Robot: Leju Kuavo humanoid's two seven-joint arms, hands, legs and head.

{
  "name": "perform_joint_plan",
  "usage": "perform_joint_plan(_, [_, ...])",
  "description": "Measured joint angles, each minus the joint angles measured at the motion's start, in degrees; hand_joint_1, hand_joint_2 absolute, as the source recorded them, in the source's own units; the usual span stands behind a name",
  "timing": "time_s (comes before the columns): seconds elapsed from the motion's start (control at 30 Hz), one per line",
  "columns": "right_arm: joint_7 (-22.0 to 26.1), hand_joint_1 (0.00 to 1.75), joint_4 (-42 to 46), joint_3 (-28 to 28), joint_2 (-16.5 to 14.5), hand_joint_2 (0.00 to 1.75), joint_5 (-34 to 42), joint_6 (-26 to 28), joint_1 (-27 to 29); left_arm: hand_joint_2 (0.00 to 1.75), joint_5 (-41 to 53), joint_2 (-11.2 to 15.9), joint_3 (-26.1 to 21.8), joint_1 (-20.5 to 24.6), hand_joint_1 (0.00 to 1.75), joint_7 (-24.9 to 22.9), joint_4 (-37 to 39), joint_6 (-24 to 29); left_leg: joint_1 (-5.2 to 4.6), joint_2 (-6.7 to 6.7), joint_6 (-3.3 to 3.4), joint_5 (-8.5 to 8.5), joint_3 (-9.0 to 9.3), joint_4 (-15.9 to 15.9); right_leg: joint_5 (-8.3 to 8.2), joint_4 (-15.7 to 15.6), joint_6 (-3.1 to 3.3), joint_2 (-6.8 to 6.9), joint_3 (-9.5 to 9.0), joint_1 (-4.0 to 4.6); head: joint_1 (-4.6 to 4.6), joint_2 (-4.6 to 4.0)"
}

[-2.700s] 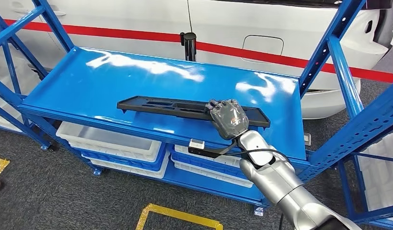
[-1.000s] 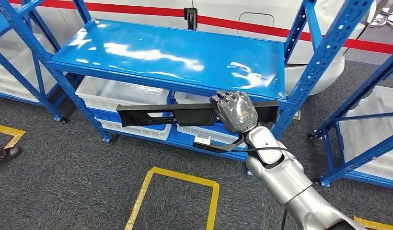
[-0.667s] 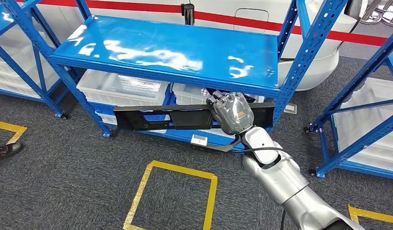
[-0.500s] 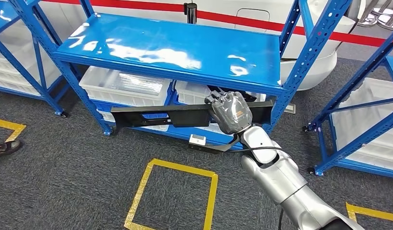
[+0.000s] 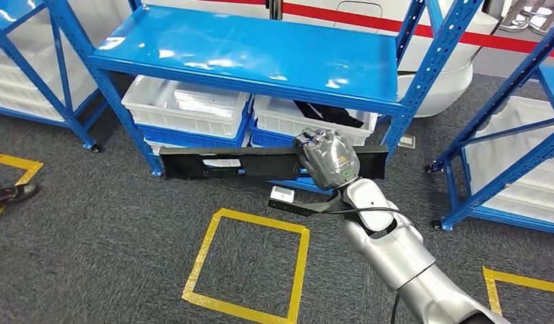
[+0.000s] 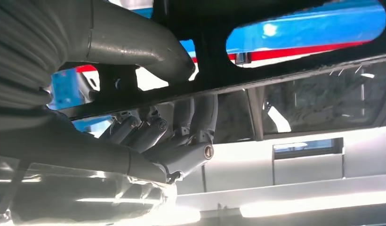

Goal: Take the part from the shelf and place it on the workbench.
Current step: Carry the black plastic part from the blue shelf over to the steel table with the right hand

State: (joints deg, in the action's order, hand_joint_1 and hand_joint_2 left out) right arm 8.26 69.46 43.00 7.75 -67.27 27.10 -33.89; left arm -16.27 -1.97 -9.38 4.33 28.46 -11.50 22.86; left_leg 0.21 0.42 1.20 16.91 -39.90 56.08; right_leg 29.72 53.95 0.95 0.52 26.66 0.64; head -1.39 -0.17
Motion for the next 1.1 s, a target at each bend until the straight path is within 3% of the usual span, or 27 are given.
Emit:
perform_joint_plan(0.07, [0.4, 1.75, 0.3, -0.2, -0.1, 1.75, 1.2, -0.6, 0.1, 1.75, 0.2, 0.1, 0.0, -0.1, 0.00, 0.0, 0.0, 0.0, 0.19, -0.21, -0.73, 1.54, -0.54, 1.0, -1.19, -0.7, 0.83, 0.00, 0.10, -0.93, 0.02, 0.00])
perform_joint_plan(0.13, [0.6, 1.75, 0.6, -0.4, -0.3, 1.75, 1.8, -0.8, 0.2, 1.75, 0.3, 0.2, 0.0, -0.1, 0.00, -0.1, 0.0, 0.0, 0.58, -0.49, -1.70, 6.40, -2.30, 6.5, -2.27, -0.9, 1.31, 0.05, 0.49, -1.39, -0.11, 0.00])
perform_joint_plan(0.2, [0.9, 1.75, 0.8, -0.4, -0.4, 1.75, 2.3, -1.1, 0.7, 1.75, 0.4, 0.3, 0.0, -0.2, 0.00, -0.2, 0.0, 0.0, 1.24, -0.55, -2.82, 10.39, -4.27, 14.2, -2.87, -0.8, 1.09, 0.10, 1.15, -1.55, -0.17, 0.00])
perform_joint_plan(0.23, [1.0, 1.75, 0.9, -0.5, -0.4, 1.75, 2.5, -1.3, 0.9, 1.75, 0.5, 0.4, 0.0, -0.2, 0.00, -0.2, 0.0, 0.0, 1.62, -0.51, -3.30, 10.85, -4.32, 16.1, -3.04, -0.7, 0.88, 0.12, 1.37, -1.69, -0.19, 0.00])
perform_joint_plan(0.27, [1.1, 1.75, 0.9, -0.5, -0.4, 1.75, 2.8, -1.4, 1.2, 1.75, 0.6, 0.4, 0.0, -0.2, 0.00, -0.3, 0.0, 0.0, 2.04, -0.44, -3.77, 10.30, -3.26, 15.8, -3.14, -0.5, 0.68, 0.14, 1.60, -1.92, -0.17, 0.00])
perform_joint_plan(0.33, [1.4, 1.75, 1.2, -0.6, -0.4, 1.75, 3.4, -1.3, 1.6, 1.75, 0.8, 0.5, 0.0, -0.2, 0.00, -0.5, 0.0, -0.1, 2.88, -0.18, -4.72, 7.97, 1.51, 9.2, -2.97, 0.4, 0.15, 0.12, 2.11, -2.40, -0.20, 0.00])
perform_joint_plan(0.37, [1.4, 1.75, 1.5, -0.7, -0.3, 1.75, 3.6, -1.3, 1.6, 1.75, 0.9, 0.5, 0.0, -0.1, 0.00, -0.5, 0.0, -0.1, 3.01, -0.25, -4.87, 7.19, 3.77, 5.9, -2.82, 1.0, -0.27, 0.06, 2.60, -2.43, -0.31, 0.00])
perform_joint_plan(0.43, [1.5, 1.75, 1.9, -1.0, -0.3, 1.75, 3.8, -1.3, 1.7, 1.75, 1.1, 0.5, 0.0, -0.1, 0.00, -0.7, 0.0, -0.2, 2.84, -0.51, -4.29, 7.15, 5.51, 2.9, -2.66, 1.8, -1.24, -0.06, 3.35, -2.11, -0.40, 0.00])
perform_joint_plan(0.53, [1.5, 1.75, 2.3, -1.3, 0.0, 1.75, 3.7, -1.3, 1.9, 1.75, 1.2, 0.4, 0.0, -0.1, 0.00, -0.9, 0.0, -0.3, 2.25, -0.69, -2.75, 7.07, 4.86, 2.6, -2.75, 2.2, -1.79, -0.13, 4.14, -1.57, -0.12, 0.00])
perform_joint_plan(0.67, [0.1, 1.75, 2.8, -1.3, 0.4, 1.75, -1.3, 0.3, 2.2, 1.75, 1.7, 0.4, 0.0, 0.0, 0.00, -1.2, 0.0, -0.3, 1.38, -0.77, -1.64, 6.48, 4.04, 2.6, -3.43, 1.9, -2.64, -0.04, 4.90, -1.94, 0.05, 0.00])
perform_joint_plan(0.8, [-1.4, 1.75, 3.0, -1.3, 0.9, 1.75, -5.1, 1.9, 2.5, 1.75, 2.0, 0.3, 0.0, 0.0, 0.00, -1.5, 0.0, -0.4, 1.08, -0.73, -0.96, 6.06, 3.46, 2.6, -4.00, 1.8, -3.45, -0.05, 5.46, -2.18, 0.07, 0.00])
perform_joint_plan(0.97, [-1.7, 1.75, 3.0, -1.5, 1.0, 1.75, -2.9, 1.8, 3.1, 1.75, 2.0, 0.3, 0.0, 0.0, 0.00, -1.6, 0.0, -0.5, 0.85, -0.68, -0.48, 5.76, 3.17, 2.7, -4.46, 1.7, -4.09, -0.04, 5.72, -2.32, 0.04, 0.00])
perform_joint_plan(1.1, [-1.5, 1.75, 3.6, -2.2, 0.8, 1.75, -1.5, 1.3, 3.3, 1.75, 2.1, 0.4, 0.0, 0.0, 0.00, -1.5, 0.0, -0.5, 0.87, -0.43, 0.76, 5.08, 3.37, 1.8, -4.72, 1.8, -4.96, -0.09, 6.07, -2.81, 0.02, 0.00])
